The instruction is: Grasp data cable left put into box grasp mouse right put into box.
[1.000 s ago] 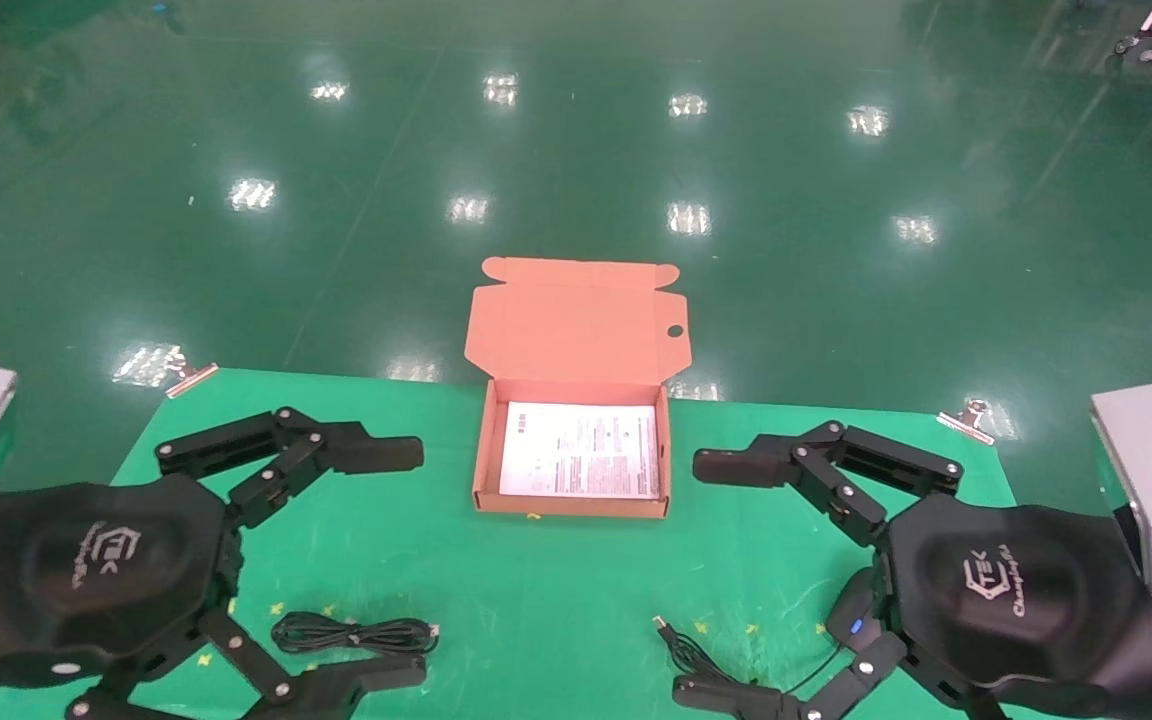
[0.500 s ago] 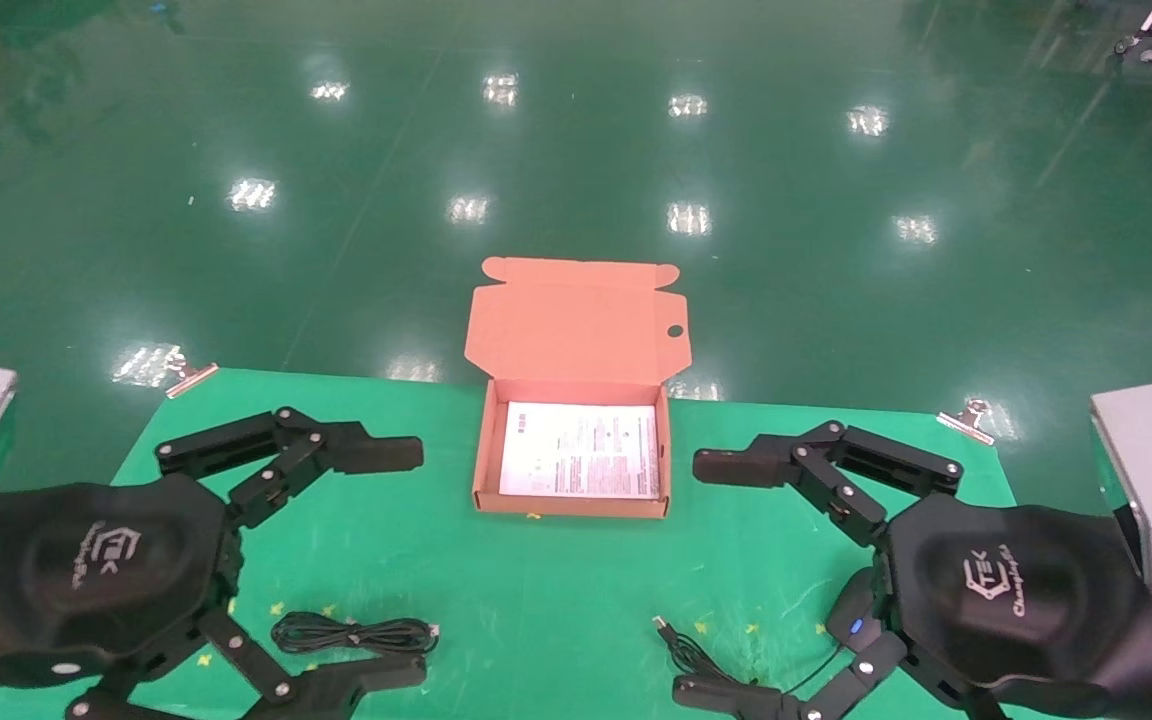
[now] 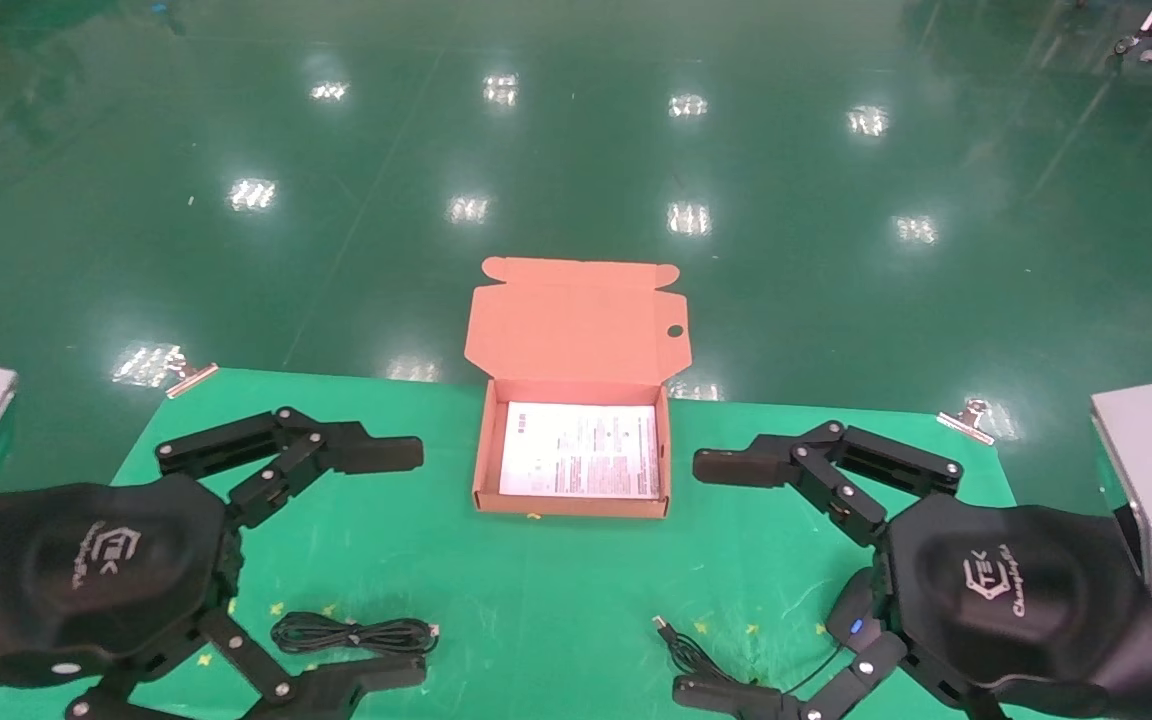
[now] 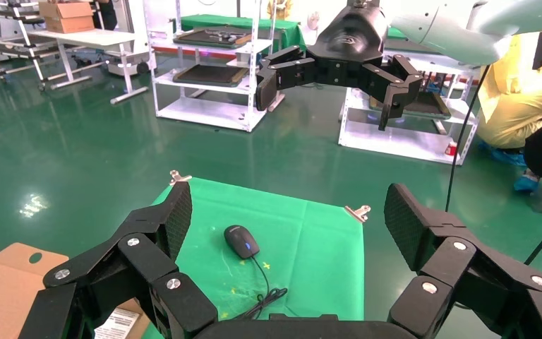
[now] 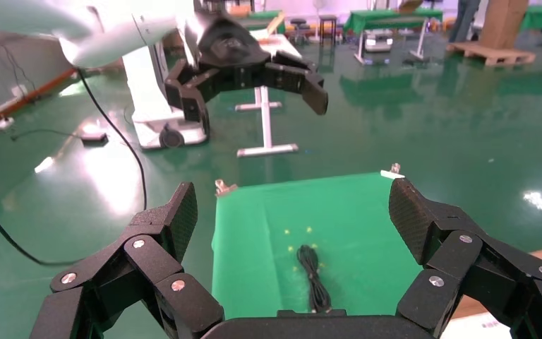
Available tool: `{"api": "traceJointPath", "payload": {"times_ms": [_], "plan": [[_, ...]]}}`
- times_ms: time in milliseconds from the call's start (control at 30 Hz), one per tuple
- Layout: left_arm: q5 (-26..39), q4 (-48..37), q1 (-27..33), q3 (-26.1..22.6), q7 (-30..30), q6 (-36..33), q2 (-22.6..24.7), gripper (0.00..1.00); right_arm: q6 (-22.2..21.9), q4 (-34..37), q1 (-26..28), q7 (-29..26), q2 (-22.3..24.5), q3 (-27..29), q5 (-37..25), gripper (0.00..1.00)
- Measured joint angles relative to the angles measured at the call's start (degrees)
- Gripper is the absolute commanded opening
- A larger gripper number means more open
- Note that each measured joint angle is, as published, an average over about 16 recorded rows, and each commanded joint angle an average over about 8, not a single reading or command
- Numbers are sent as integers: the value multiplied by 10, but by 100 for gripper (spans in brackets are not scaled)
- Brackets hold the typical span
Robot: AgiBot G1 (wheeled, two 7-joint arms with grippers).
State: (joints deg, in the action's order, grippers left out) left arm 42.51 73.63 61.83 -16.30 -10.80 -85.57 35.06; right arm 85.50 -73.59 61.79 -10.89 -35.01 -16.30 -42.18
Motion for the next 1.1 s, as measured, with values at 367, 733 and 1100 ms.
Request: {"api": "traceJointPath", "payload": {"times_ms": [367,733,1100], "plan": [[62,7,42,-32,-23,-7,7,100,2,-15,18,4,11,-12,-44,100],[160,14,117,-93,-64,-31,26,100,26,-35,89,25,10,-67,-169,100],[273,13,186,-185,-73,-44,51,100,39,-40,183,78,-29,-184,-334,100]]}}
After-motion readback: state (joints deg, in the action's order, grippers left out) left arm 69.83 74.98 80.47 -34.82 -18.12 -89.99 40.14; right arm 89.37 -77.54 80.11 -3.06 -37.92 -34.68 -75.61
